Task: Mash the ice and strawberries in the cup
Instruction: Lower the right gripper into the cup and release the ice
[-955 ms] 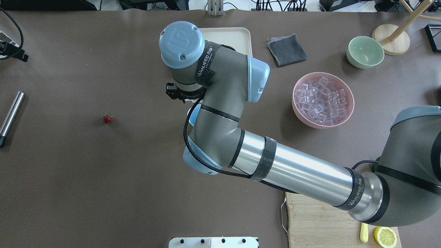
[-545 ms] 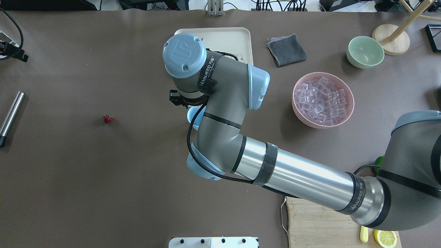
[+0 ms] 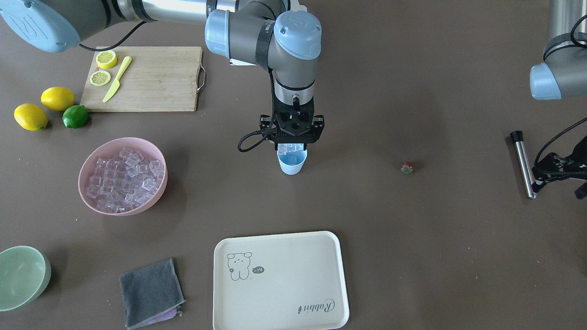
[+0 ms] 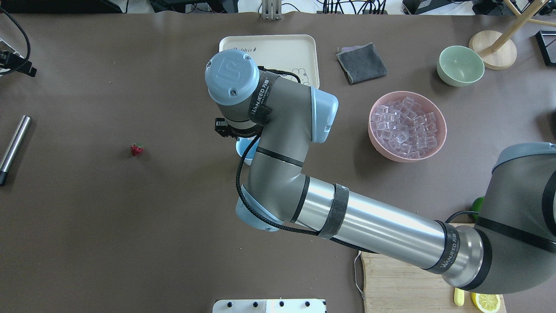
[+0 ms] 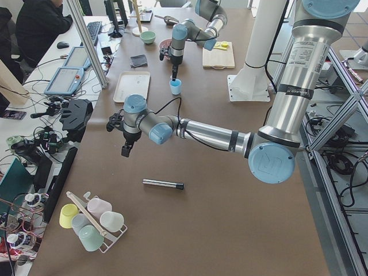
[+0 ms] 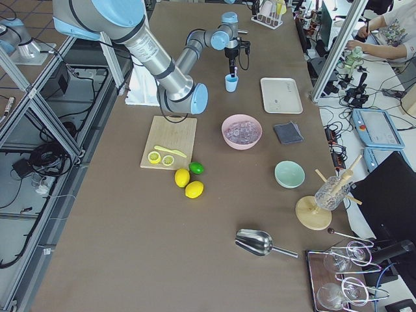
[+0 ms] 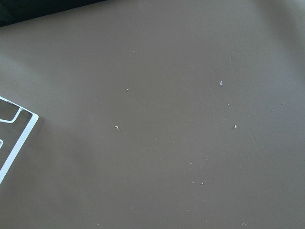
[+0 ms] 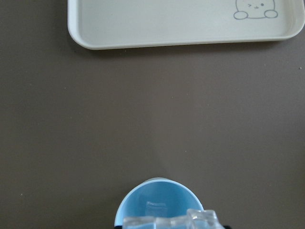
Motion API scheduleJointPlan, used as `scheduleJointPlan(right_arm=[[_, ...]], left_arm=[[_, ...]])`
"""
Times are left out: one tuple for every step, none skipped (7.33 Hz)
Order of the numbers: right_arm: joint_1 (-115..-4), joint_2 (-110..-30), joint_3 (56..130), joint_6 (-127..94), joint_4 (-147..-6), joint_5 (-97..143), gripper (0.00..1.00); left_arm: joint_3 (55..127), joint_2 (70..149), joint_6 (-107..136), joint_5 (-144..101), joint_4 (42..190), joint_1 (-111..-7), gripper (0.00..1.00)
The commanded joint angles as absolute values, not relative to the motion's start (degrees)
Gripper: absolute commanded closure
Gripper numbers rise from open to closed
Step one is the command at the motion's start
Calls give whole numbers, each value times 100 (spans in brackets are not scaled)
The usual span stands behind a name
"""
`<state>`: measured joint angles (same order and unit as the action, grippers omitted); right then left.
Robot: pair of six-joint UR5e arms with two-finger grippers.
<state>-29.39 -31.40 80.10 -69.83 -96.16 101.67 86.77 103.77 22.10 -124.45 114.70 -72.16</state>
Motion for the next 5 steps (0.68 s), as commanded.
scheduleJointPlan(right_arm=[[-2927, -3233, 8007, -6961, -9580, 10160, 100], [-2927, -3234, 7998, -6961, -9441, 10160, 100], [-2944, -3217, 8015, -6944, -9431, 10160, 100], [-2953, -3199, 8007, -6943, -9431, 10151, 100], [-2936, -3199, 8007, -6978, -9431, 10151, 100]], left_arm=[[8657, 10397, 2206, -12445, 11470, -7207, 2], [8683, 10397, 2215, -12445, 11470, -7216, 2], [8692, 10389, 2215, -12445, 11470, -7216, 2], [8692, 10389, 2215, -12454, 11470, -7216, 2], [8701, 10389, 2215, -12445, 11470, -7216, 2]])
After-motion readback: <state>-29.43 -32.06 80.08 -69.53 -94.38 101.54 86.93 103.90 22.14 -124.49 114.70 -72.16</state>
